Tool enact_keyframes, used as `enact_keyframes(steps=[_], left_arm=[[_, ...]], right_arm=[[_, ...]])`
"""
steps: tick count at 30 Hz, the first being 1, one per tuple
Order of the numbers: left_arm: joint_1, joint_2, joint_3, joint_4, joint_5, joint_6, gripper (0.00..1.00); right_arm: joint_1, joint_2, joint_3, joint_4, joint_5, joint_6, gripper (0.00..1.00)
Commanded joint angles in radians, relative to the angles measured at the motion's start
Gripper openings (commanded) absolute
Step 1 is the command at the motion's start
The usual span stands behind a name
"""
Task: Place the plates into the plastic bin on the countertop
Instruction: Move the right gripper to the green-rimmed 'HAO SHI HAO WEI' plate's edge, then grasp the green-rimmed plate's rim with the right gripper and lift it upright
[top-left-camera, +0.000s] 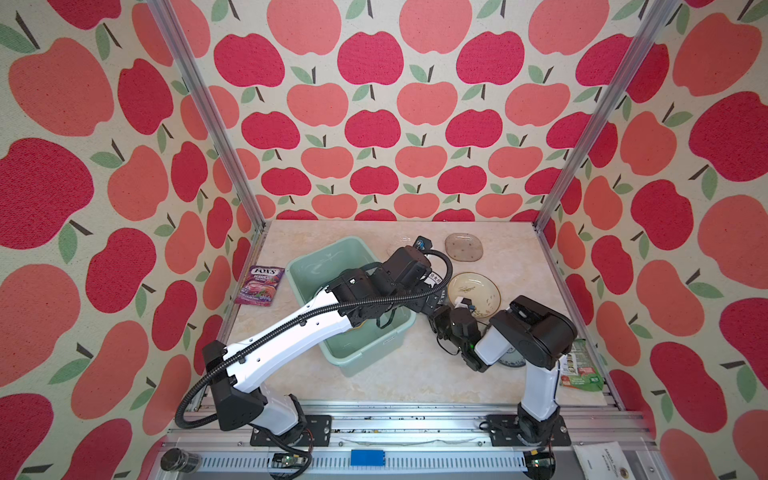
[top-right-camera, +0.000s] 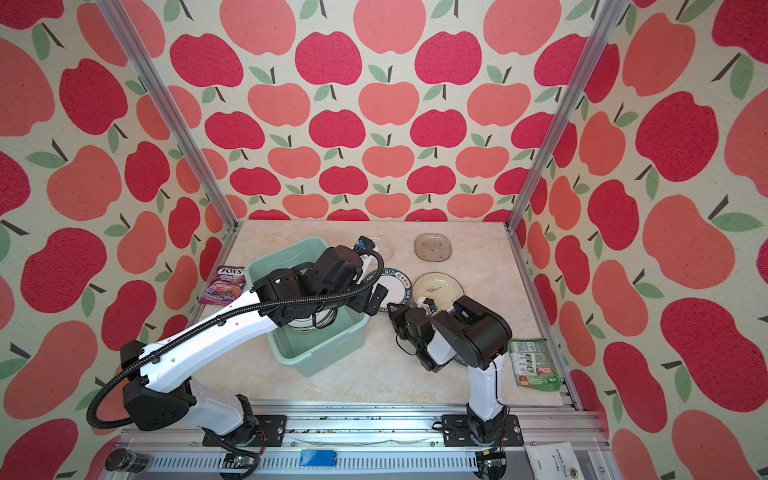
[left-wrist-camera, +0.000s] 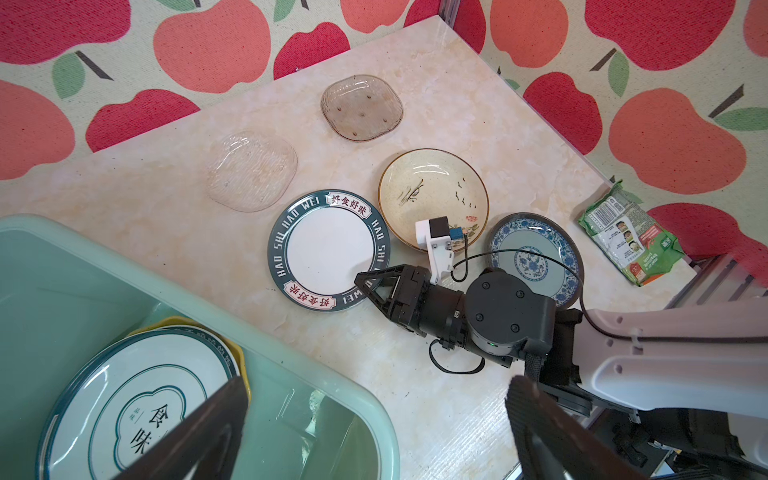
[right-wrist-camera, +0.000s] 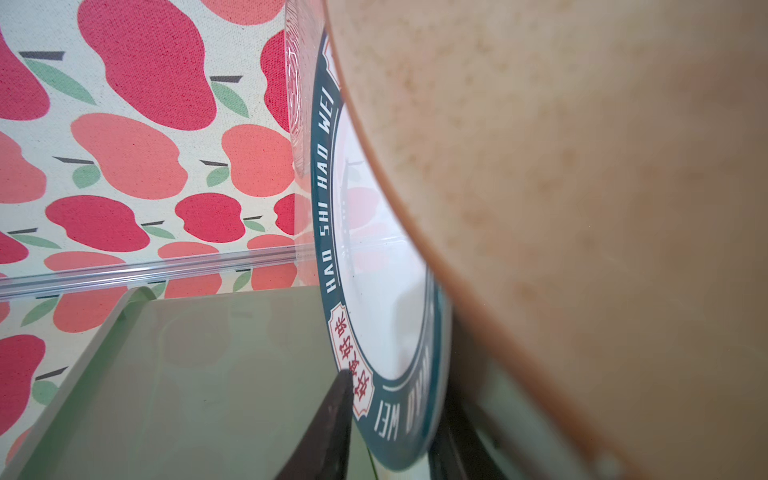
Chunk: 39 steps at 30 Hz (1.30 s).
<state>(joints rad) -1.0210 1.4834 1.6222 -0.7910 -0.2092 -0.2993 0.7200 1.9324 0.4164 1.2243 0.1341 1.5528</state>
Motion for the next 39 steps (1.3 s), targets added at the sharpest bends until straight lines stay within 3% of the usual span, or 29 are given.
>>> enact_keyframes(steps=[1,14,23,39], left_arm=[[0.004,-0.001,0.030,-0.029,0.004,-0.017,0.99],[-0.022,-0.044,0.011,-0.056,-0.030,-0.041,0.99],[-0.056,-0.104,-0.023,-0.062,-0.071,-0.076,0.99],[-0.097,-0.252,-0.111,-0.057,-0.121,-0.157,0.99]], right_arm=[[0.007,0.040,-0.015,-0.164,0.006,0.000,0.25],[0.011,0.003,-0.022,-0.125,0.000,-0.025,0.01],[0.013,-0.098,-0.018,-0.112,0.009,-0.081,0.00],[0.025,-0.479,0.106,-0.594,0.027,-0.345,0.00]])
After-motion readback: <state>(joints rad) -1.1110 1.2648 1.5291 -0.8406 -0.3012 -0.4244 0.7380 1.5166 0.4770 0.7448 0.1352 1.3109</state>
